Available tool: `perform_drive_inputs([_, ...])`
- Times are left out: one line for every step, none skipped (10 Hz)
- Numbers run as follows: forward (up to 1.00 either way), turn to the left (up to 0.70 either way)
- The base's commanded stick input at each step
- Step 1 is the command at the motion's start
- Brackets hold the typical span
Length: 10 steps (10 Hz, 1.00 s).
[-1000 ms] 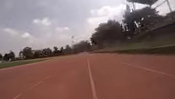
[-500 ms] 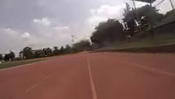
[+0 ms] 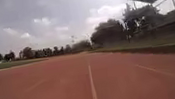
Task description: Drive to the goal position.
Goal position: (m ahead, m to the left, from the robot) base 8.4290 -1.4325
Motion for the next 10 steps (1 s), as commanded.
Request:
perform_drive_inputs([0.45,0.00])
perform_drive_inputs([0.45,0.00])
perform_drive_inputs([0.45,0.00])
perform_drive_inputs([0.45,0.00])
perform_drive_inputs([0.45,0.00])
perform_drive_inputs([0.45,0.00])
perform_drive_inputs([0.45,0.00])
perform_drive_inputs([0.45,0.00])
perform_drive_inputs([0.45,0.00])
perform_drive_inputs([0.45,0.00])
